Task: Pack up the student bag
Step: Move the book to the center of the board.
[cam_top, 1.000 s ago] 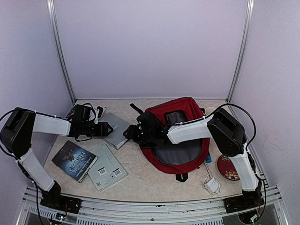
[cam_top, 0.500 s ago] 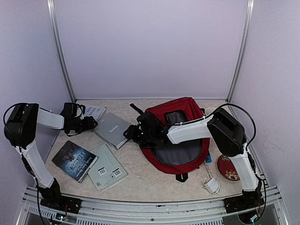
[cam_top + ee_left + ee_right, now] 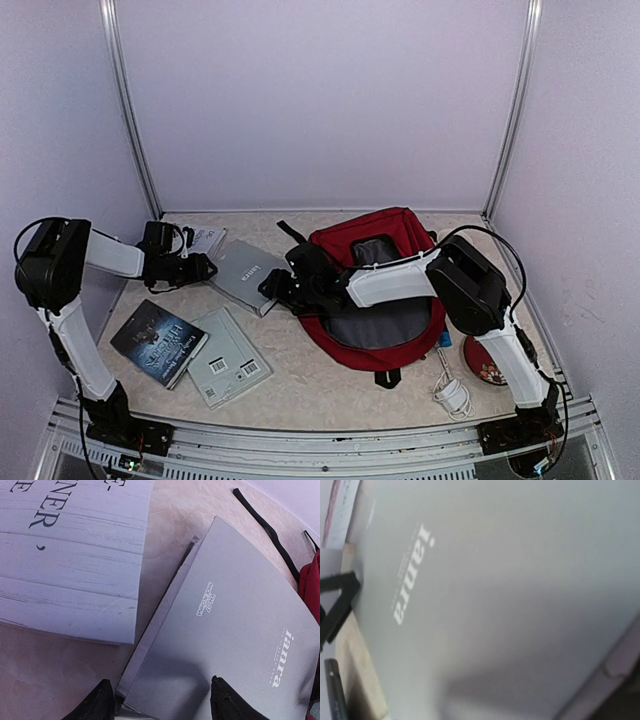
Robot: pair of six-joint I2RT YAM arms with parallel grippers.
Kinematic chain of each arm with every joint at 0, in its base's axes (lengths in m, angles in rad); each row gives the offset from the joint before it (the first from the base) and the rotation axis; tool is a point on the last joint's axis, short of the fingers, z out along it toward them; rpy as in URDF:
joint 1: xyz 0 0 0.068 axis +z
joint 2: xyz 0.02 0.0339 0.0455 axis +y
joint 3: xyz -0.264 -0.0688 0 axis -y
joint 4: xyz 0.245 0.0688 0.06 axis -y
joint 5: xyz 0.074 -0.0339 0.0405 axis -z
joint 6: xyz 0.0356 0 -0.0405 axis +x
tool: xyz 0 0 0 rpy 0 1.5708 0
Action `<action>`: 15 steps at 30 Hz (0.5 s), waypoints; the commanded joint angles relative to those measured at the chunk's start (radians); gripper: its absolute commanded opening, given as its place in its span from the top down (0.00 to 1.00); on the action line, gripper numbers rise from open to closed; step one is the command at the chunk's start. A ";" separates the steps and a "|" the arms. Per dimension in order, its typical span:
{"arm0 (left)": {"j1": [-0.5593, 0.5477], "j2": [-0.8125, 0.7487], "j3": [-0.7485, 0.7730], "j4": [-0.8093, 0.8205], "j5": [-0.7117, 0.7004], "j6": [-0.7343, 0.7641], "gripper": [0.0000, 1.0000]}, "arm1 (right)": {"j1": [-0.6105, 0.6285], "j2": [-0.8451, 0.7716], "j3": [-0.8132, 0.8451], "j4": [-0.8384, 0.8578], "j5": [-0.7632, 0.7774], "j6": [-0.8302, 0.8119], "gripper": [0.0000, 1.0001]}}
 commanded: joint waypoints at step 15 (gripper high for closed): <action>-0.210 -0.189 -0.182 0.127 -0.016 -0.065 0.49 | 0.003 -0.044 0.070 0.092 -0.097 -0.117 0.74</action>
